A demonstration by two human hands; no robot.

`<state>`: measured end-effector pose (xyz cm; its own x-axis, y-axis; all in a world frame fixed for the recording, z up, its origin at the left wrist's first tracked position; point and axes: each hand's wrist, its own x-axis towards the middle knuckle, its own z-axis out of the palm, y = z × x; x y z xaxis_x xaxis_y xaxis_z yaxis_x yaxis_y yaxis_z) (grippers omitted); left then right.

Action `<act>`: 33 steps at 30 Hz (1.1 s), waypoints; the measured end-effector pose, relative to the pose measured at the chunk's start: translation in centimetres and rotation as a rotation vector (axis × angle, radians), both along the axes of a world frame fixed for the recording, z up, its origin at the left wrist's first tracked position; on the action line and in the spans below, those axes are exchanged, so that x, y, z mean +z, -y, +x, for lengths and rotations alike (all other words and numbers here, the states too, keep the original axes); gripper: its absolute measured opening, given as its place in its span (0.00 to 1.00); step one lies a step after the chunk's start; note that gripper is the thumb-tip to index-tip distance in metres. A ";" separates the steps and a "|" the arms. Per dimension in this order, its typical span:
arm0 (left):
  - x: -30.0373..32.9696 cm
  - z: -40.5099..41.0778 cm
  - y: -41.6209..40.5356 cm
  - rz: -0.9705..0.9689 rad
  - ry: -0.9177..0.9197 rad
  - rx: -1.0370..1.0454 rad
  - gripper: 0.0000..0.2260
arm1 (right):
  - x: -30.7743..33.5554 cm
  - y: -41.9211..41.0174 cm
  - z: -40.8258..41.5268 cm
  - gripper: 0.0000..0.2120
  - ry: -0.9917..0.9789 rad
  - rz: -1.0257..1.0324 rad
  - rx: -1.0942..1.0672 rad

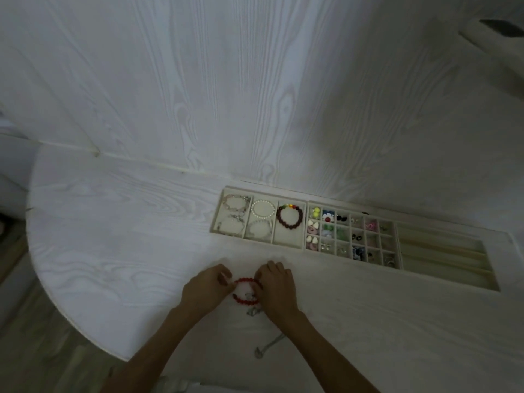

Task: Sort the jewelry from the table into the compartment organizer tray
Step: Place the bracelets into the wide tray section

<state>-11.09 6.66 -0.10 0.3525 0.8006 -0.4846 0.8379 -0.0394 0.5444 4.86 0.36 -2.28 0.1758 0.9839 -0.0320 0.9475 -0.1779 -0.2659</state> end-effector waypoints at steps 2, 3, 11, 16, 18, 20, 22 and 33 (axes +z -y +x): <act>-0.1 -0.1 0.1 -0.004 0.020 -0.014 0.14 | 0.0 0.0 -0.3 0.15 -0.027 -0.006 -0.002; -0.1 -0.1 0.1 -0.003 0.024 -0.023 0.16 | -0.1 0.2 -0.3 0.12 -0.079 -0.005 0.027; 0.4 0.9 -0.8 0.061 0.220 -0.017 0.06 | 5.1 0.7 0.0 0.11 -0.670 0.118 -0.003; 2.6 4.4 -3.2 0.044 0.571 0.047 0.03 | 7.4 -0.8 3.6 0.02 -0.768 0.242 -0.234; 3.6 6.5 -4.4 0.035 0.584 0.038 0.05 | 7.7 -1.5 5.9 0.01 -0.783 0.296 -0.334; 3.8 8.6 -5.6 0.051 0.543 0.026 0.07 | 7.4 -2.3 8.0 0.01 -0.757 0.315 -0.409; 3.7 10.5 -6.5 0.113 0.439 -0.030 0.07 | 6.5 -3.1 9.5 0.01 -0.709 0.297 -0.454; 2.2 13.1 -7.7 0.389 -0.034 -0.282 0.11 | 4.8 -4.4 11.4 0.07 -0.354 0.092 -0.406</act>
<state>1.96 14.36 2.11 0.5707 0.8005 -0.1828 0.7825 -0.4628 0.4165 16.27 4.77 2.56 0.5363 0.8406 -0.0754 0.6573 -0.4721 -0.5874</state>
